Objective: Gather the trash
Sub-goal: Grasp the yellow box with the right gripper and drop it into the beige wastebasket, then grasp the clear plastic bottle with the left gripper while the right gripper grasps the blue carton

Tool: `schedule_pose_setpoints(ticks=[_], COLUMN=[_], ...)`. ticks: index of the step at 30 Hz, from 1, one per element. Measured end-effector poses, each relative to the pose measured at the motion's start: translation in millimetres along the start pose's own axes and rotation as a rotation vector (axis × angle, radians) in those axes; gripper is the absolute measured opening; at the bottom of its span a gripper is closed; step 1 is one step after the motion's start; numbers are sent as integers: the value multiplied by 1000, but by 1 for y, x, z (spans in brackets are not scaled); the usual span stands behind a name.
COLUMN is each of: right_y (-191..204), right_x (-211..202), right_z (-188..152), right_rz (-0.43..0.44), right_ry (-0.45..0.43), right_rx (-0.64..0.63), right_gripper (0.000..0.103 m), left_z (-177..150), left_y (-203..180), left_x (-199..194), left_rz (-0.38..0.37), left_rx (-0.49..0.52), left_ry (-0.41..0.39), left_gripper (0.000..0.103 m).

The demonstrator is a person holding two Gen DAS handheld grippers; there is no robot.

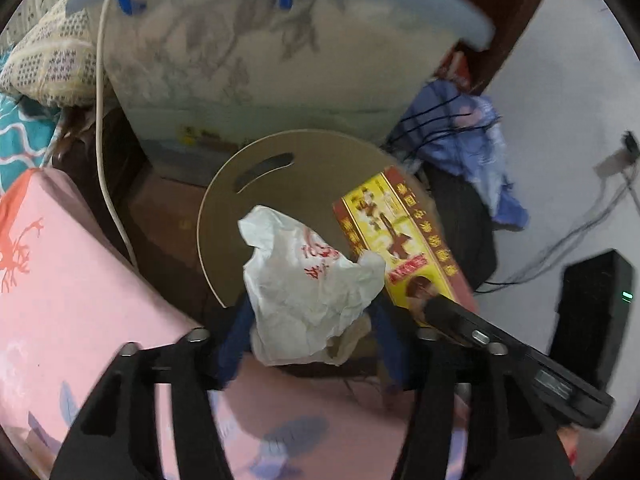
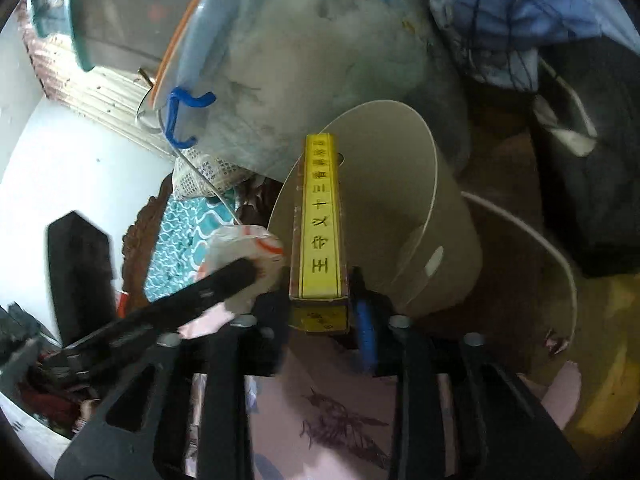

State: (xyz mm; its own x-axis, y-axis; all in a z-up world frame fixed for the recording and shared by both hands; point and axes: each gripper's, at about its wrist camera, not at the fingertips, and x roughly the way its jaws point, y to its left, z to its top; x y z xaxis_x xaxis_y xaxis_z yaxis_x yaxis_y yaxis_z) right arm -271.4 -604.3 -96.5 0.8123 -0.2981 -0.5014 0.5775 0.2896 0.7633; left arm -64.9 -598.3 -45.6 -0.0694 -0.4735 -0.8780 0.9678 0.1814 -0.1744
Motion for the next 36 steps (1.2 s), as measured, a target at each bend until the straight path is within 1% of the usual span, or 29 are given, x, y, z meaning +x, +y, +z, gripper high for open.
schedule_pose_setpoints(ticks=[1,2,3,6,9,12,14,15,17,18,19,22,24,27,29,31,32,33,36], right_y=[-2,-7,-1,7,19,35,53,61,75,89,98,131,152,178,190,202,211,226,266], right_x=[-1,-3,-6,-11,-19,-26,-28,-27,-20,-14,-10,6,18,42,56,63,64,65,69], right_z=[1,0,1,3,-5,-19,-31,-38,-50,-61,-69,-99,-123,-160,-180,-198,-210,-227,-285], right_rz=[-1,-3,-19,-5,17,44,61,74,99,127,146,191,210,211,197,212,229,247,281], right_ry=[-22,-46,-66,-112,-150,-166,-159,-143,-98,-54,-27,65,128,220,270,298,315,335,412], right_rx=[4,-3,-28,-64,-91,-133,-185,-210,-249,-277,-296,-387,-446,-526,-548,-563,-589,-646,-855], right_gripper=[72,72,72,71,69,67,66,65,63,63,63,63,63,63,63,58,57,56,49], left_z=[2,3,3,-4,-19,-44,-70,-79,-111,-121,-138,-188,-221,-273,-310,-342,-359,-374,-407], left_y=[3,4,7,11,14,21,30,33,47,52,62,94,116,157,187,210,221,230,249], left_x=[6,6,5,-14,-51,-95,-129,-141,-173,-182,-195,-233,-253,-286,-304,-317,-325,-331,-341], left_rz=[32,45,47,50,48,10,-15,-20,-8,-3,5,48,92,198,292,320,323,328,355], left_rx=[-5,-8,-16,-34,-41,-73,-93,-99,-116,-123,-138,-205,-262,-395,-523,-633,-691,-736,-809], left_ry=[-2,-6,-11,-40,-103,-182,-242,-260,-301,-311,-324,-350,-357,-349,-323,-313,-315,-315,-296], left_gripper=[66,66,66,66,67,69,70,71,71,71,71,71,71,76,76,76,76,76,76])
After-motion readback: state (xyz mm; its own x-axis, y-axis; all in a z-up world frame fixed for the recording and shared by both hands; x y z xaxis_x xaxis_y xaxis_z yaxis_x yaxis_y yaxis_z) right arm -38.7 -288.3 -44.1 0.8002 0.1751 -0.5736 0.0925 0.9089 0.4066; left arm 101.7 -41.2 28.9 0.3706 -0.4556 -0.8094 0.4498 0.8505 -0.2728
